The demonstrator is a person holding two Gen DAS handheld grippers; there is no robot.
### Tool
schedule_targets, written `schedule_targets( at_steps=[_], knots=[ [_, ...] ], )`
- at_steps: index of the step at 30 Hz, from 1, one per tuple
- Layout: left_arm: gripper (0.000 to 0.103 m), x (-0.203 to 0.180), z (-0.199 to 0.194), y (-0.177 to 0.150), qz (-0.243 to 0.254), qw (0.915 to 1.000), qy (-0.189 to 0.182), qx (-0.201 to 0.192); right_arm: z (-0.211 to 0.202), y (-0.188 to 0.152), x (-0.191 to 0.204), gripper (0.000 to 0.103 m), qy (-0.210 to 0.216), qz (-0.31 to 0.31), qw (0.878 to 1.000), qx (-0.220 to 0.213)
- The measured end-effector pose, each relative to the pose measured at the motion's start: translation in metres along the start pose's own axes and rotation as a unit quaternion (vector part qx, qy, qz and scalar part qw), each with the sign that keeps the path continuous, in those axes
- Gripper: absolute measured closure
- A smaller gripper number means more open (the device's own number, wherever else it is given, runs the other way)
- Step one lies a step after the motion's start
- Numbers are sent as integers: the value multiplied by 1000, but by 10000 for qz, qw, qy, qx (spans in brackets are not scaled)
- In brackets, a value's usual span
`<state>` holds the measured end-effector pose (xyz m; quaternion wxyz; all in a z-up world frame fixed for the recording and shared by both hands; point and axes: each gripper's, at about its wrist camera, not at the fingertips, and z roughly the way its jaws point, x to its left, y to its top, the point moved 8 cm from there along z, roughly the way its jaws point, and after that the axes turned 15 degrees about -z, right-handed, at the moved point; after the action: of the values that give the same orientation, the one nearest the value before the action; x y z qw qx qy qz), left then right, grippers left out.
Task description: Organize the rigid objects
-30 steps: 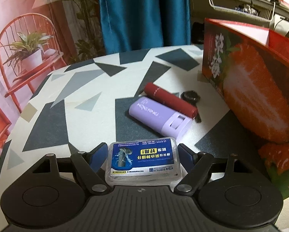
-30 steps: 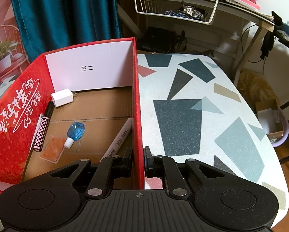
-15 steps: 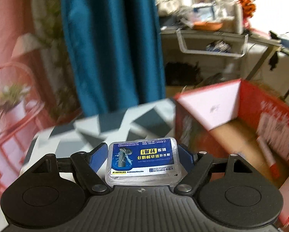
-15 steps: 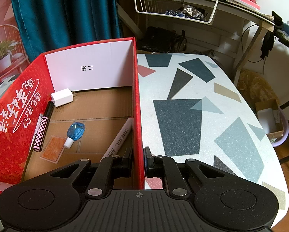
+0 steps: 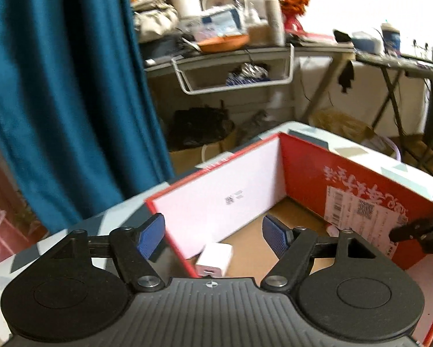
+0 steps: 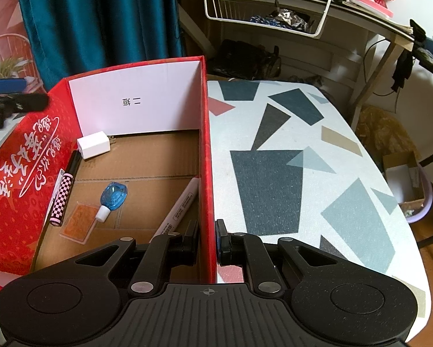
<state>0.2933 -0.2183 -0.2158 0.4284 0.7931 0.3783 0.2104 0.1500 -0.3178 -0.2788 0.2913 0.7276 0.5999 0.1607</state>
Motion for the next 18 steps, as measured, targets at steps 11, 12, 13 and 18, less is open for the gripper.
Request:
schedule_targets(
  at_steps=[11, 12, 13, 18],
  knots=[
    [28, 96, -23, -14, -1309, 9906, 391, 61, -1, 1, -1, 92, 31, 13, 10000, -38],
    [28, 108, -24, -20, -1438, 9882, 513, 131, 0, 1, -1, 92, 29, 12, 10000, -37],
    [28, 120, -24, -28, -1567, 9852, 657, 209, -1, 1, -1, 92, 26, 9, 10000, -35],
    [28, 138, -19, -65, -1531, 9826, 897, 555, 0, 1, -1, 92, 27, 12, 10000, -31]
  ],
)
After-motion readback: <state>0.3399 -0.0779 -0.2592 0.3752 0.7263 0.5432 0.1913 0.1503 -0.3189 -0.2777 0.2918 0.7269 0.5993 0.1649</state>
